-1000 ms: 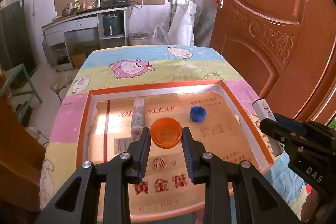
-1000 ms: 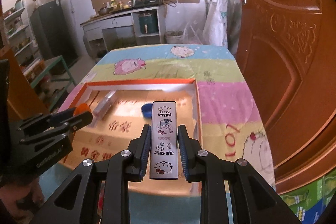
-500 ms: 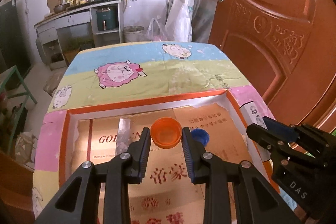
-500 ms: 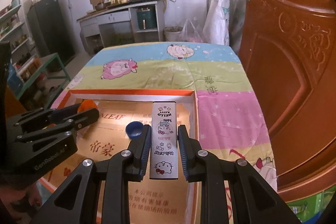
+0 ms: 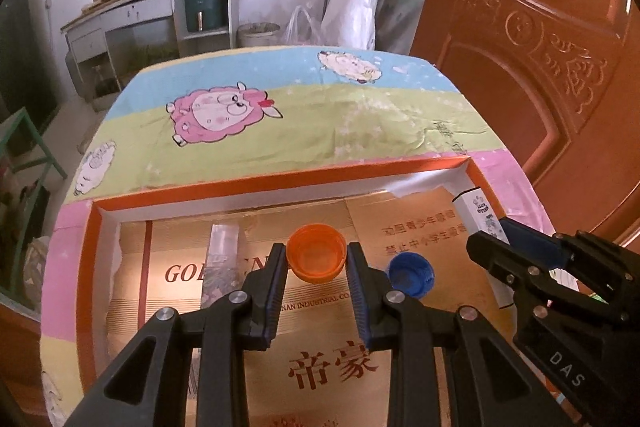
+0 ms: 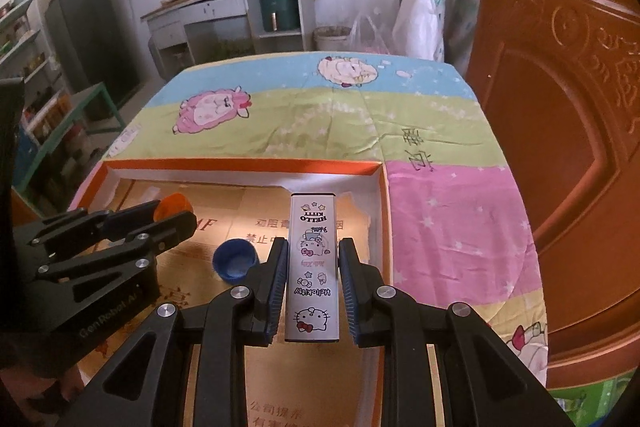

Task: Organize rigid objects
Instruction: 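Release the orange cap from the left tool while the right tool releases the Hello Kitty box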

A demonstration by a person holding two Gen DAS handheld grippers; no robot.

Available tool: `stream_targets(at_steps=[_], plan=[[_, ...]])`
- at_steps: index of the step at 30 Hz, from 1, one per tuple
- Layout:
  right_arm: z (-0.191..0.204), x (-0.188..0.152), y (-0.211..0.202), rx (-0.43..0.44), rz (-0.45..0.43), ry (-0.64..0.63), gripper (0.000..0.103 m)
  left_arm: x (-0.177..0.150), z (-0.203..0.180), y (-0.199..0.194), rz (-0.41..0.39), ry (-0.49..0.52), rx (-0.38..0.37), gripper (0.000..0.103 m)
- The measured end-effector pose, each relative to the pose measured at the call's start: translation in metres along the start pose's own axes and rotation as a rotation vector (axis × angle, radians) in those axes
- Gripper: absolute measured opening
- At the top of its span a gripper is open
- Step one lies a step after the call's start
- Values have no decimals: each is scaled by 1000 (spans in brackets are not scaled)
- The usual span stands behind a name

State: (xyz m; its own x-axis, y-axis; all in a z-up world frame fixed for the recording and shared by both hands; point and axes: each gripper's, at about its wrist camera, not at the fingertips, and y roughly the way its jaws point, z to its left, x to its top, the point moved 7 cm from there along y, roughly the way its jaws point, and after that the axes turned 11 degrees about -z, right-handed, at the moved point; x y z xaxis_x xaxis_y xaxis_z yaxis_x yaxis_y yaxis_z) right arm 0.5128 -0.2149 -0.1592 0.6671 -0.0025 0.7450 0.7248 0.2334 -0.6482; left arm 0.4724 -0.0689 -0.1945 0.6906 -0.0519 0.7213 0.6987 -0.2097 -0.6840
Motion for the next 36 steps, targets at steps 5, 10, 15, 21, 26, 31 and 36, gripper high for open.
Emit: stream_targets(at_steps=[5, 10, 15, 21, 26, 31, 36], plan=[[1, -3, 9, 5, 18, -3, 26, -3, 2, 7, 18, -10, -4, 30], [1, -7, 14, 3, 34, -3, 26, -5, 0, 11, 35, -11, -14, 30], [1, -7, 16, 4, 48, -2, 26, -8, -1, 15, 59, -24, -30, 31], [0, -11, 23, 7, 90, 6, 26, -8, 0, 15, 62, -23, -30, 30], [0, -17, 29, -11, 134, -10, 26, -8, 1, 15, 66, -32, -40, 31], [1, -16, 27, -5, 125, -12, 37, -7, -1, 14, 61, -23, -43, 41], [1, -16, 23, -3, 108, -11, 45, -5, -3, 8, 40, -11, -32, 45]])
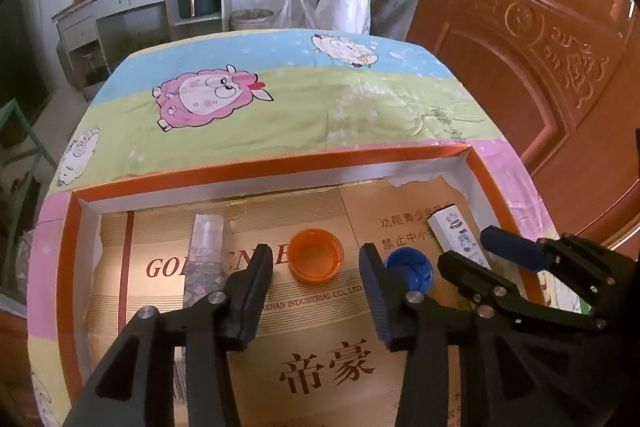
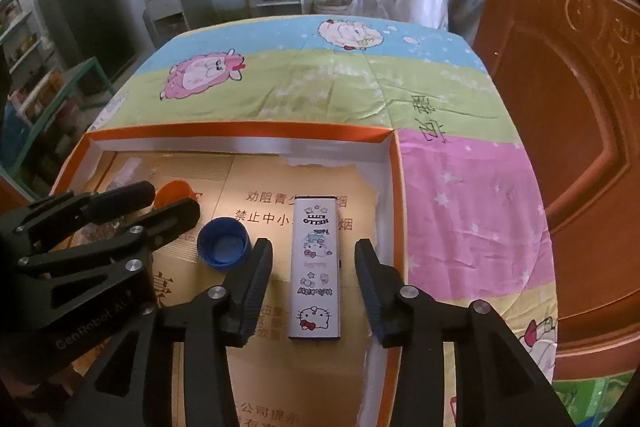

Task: Organize rigid objects
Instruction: 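Release the orange cap from the left tool while the right tool releases the Hello Kitty box, then withdraw both open tools from the box toward the remaining items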

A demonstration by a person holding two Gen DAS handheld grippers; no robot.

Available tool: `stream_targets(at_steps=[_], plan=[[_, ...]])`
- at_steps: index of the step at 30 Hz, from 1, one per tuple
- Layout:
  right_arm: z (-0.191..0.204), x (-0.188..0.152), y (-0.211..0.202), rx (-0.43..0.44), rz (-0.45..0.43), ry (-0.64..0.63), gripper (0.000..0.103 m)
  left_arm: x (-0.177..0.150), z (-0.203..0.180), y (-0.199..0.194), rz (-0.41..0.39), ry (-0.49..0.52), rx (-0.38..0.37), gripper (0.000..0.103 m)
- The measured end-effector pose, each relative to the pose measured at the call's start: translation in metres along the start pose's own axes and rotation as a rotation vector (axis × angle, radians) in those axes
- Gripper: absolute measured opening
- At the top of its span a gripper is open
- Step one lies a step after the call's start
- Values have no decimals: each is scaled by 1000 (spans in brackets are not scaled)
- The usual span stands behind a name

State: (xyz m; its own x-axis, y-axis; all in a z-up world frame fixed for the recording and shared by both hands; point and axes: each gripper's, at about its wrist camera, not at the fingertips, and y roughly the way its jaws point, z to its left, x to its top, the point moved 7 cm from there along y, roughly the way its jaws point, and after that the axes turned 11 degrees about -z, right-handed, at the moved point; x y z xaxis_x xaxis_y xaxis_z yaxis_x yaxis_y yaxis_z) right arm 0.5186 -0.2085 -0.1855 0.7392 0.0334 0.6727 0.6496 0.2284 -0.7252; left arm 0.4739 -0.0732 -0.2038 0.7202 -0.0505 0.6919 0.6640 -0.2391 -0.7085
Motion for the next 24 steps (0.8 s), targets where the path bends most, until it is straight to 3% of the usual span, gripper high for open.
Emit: stream_targets(at_steps=[24], plan=[[8, -13, -57, -12, -46, 0, 45, 2, -6, -67, -86, -16, -20, 45]])
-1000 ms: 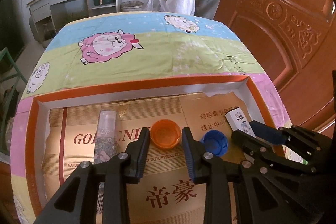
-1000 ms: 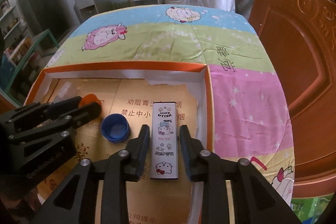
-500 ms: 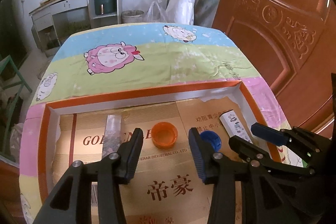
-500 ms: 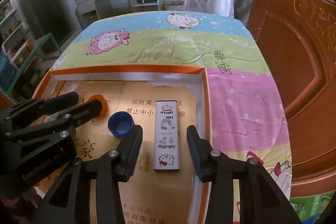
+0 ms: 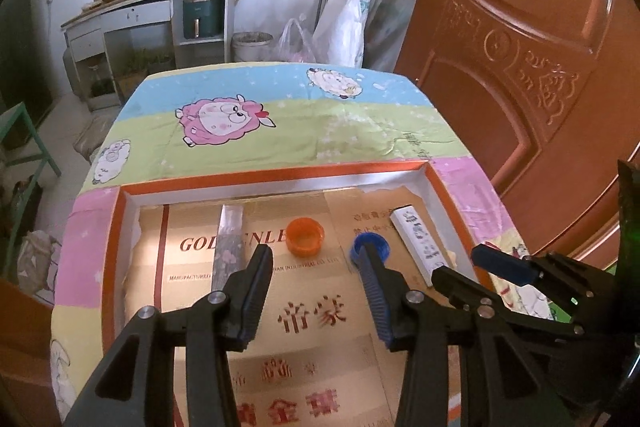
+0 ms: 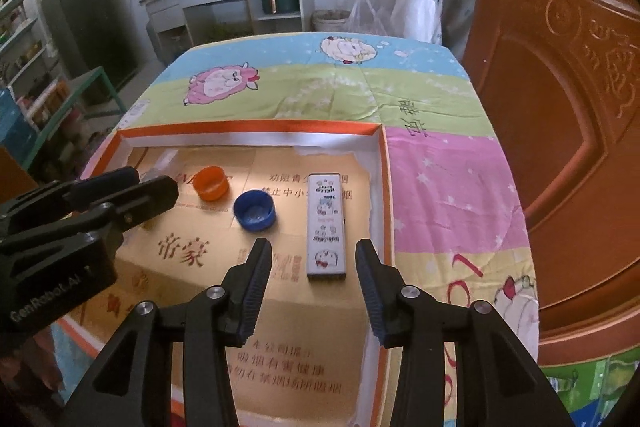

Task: Organize rigid objects
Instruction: 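Withdraw both open tools from the box toward the remaining items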

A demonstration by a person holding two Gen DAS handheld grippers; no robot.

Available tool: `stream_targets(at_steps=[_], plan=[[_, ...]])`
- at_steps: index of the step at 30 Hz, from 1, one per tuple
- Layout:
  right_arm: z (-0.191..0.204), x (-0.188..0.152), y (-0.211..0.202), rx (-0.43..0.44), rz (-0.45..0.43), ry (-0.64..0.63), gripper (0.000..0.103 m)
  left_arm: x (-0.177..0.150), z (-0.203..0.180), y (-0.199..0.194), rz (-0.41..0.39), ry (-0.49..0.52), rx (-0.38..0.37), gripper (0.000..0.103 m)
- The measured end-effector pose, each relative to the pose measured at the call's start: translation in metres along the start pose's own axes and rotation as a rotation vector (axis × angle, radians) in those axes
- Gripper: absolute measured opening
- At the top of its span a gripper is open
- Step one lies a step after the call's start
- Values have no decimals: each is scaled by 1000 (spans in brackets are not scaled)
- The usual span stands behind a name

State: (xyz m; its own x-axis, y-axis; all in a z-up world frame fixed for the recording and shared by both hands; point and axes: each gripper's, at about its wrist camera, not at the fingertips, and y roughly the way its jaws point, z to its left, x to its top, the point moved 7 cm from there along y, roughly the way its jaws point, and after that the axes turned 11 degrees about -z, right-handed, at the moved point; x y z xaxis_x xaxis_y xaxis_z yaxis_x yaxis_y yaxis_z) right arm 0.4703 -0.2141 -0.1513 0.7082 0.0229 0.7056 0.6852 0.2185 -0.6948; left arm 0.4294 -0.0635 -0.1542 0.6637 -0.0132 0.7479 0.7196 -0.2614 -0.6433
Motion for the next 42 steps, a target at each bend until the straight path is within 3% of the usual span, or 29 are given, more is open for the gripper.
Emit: stream_targets(at_steps=[42], plan=[[60, -33, -148, 13, -129, -70, 45, -38, 0, -162, -143, 4, 19, 45]])
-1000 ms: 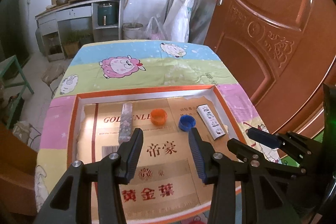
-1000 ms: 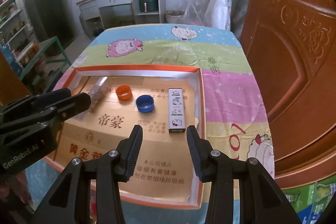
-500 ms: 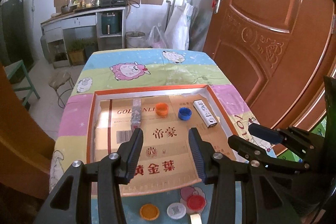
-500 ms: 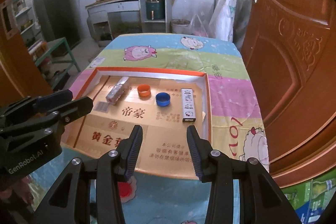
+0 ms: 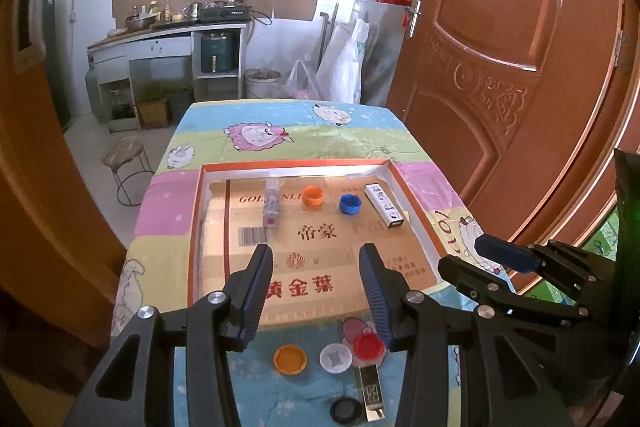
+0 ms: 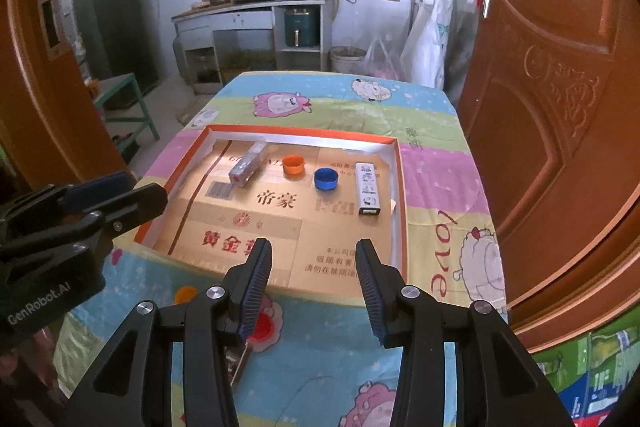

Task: Organize rigid objects
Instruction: 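Withdraw both open tools from the box toward the remaining items, then grasp the teal flowered tube with the left tool while the right tool approaches the gold lipstick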

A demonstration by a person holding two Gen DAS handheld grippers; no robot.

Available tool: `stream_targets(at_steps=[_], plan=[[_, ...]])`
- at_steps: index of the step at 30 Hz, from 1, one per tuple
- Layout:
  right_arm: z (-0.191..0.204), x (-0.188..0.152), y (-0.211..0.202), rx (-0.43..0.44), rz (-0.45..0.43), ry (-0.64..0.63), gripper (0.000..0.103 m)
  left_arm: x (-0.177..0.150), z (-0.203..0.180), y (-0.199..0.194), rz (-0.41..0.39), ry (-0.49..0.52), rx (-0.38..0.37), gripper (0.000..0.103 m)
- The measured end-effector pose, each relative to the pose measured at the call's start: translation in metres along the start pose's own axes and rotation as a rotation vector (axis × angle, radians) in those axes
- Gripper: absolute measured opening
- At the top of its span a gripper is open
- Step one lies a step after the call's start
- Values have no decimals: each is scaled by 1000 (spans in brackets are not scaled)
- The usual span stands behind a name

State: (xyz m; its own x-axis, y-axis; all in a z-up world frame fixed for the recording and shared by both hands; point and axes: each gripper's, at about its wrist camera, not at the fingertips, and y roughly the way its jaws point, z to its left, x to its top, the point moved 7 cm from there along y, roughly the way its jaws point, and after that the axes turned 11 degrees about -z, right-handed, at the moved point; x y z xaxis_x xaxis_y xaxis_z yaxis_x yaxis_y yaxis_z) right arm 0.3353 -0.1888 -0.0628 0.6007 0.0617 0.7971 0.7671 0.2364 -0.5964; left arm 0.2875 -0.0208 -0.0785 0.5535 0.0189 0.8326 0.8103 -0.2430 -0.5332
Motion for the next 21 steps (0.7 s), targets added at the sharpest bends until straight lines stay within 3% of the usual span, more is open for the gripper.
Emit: stream_targets(at_steps=[9, 21], plan=[[7, -22, -21, 10, -10, 17, 45, -16, 8, -25, -19, -32, 0, 45], [12, -58, -45, -25, -36, 73, 45, -73, -1, -44, -2, -31, -20, 45]])
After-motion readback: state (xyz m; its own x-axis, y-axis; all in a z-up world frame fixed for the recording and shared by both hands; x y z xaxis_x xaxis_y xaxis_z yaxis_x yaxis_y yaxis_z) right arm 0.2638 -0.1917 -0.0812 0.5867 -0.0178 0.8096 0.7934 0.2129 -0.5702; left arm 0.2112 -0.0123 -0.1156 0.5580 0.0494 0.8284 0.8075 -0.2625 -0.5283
